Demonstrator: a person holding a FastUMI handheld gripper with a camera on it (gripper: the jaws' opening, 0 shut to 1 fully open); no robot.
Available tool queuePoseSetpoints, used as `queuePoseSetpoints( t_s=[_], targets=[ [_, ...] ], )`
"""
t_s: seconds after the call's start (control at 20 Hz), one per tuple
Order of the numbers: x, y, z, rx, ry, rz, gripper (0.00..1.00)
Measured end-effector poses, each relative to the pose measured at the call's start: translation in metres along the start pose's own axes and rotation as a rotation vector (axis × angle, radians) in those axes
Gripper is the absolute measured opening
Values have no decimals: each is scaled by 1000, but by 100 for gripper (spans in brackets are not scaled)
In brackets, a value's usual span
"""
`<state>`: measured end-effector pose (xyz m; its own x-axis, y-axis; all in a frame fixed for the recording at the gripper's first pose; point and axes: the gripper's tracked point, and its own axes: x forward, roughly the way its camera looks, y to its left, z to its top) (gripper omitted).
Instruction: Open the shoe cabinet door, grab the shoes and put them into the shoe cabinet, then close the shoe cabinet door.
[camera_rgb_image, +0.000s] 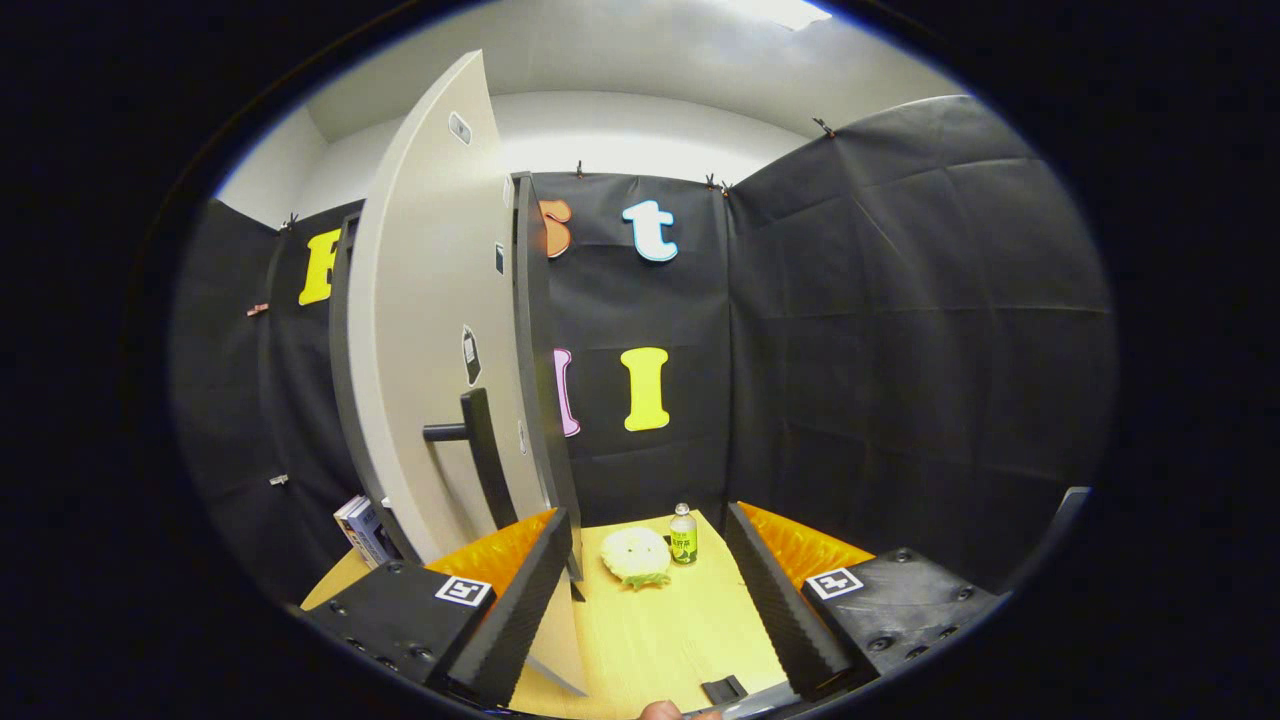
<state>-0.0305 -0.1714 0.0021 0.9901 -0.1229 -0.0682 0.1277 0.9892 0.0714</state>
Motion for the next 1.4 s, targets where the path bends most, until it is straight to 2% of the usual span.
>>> queuePoseSetpoints(
  t_s=[0.1, 0.35, 0.9, 1.4],
  targets=[
    [14, 14, -4, 2, 1, 29, 97],
    [16, 26, -6, -12, -11, 28, 97],
    [1, 114, -20, -9, -27, 17, 98],
    [15, 204, -33, 10, 13, 134, 98]
  ],
)
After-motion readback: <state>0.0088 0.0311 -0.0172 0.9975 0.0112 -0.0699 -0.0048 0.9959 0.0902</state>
